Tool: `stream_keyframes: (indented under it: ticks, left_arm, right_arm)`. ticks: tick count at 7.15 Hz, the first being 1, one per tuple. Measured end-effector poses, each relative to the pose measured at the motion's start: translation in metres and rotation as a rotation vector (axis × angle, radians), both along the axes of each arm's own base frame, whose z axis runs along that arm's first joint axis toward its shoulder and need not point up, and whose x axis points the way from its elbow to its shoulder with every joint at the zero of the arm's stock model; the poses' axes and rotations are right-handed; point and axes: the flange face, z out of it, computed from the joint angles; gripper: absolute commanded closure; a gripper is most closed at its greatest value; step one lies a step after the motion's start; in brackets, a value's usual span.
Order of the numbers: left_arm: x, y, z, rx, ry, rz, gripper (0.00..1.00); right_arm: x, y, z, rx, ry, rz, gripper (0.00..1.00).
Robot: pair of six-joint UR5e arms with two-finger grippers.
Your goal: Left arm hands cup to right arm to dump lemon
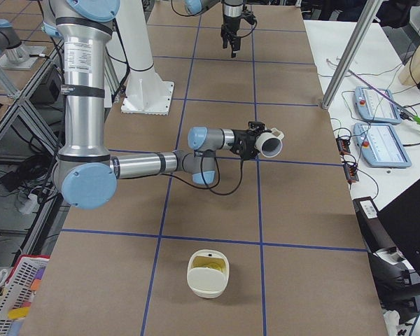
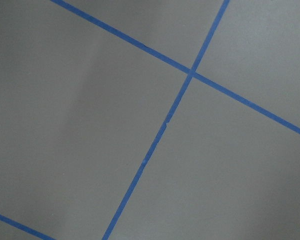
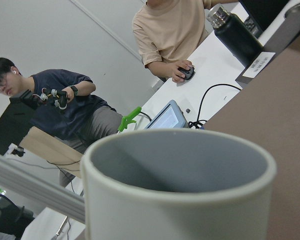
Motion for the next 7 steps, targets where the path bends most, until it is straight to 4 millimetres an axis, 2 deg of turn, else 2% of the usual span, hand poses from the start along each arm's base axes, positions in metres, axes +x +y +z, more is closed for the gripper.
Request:
stream_keyframes:
  ticks: [2, 3, 5, 6, 7]
  left_arm:
    - [-0.009, -0.008, 0.001, 0.004, 0.005, -0.017, 0.0]
    - [-0.009, -0.01, 0.008, 0.011, 0.016, -0.022, 0.0]
    - [-0.004, -0.016, 0.028, 0.017, 0.022, -0.024, 0.0]
    - [-0.005, -0.02, 0.032, 0.013, 0.018, -0.027, 0.0]
    - [-0.009, -0.025, 0.033, 0.004, 0.02, -0.031, 0.0]
  right_arm:
    - [-0.095, -0.007, -0.095, 0.016, 0.183, 0.026, 0.92]
    - [-0.128, 0.0, -0.132, 0.01, 0.26, 0.029, 0.92]
    - [-0.177, 0.026, -0.184, 0.008, 0.389, 0.016, 0.92]
    - [-0.196, 0.038, -0.205, 0.015, 0.433, 0.004, 0.87]
    - [-0.212, 0.049, -0.22, 0.02, 0.461, -0.011, 0.87]
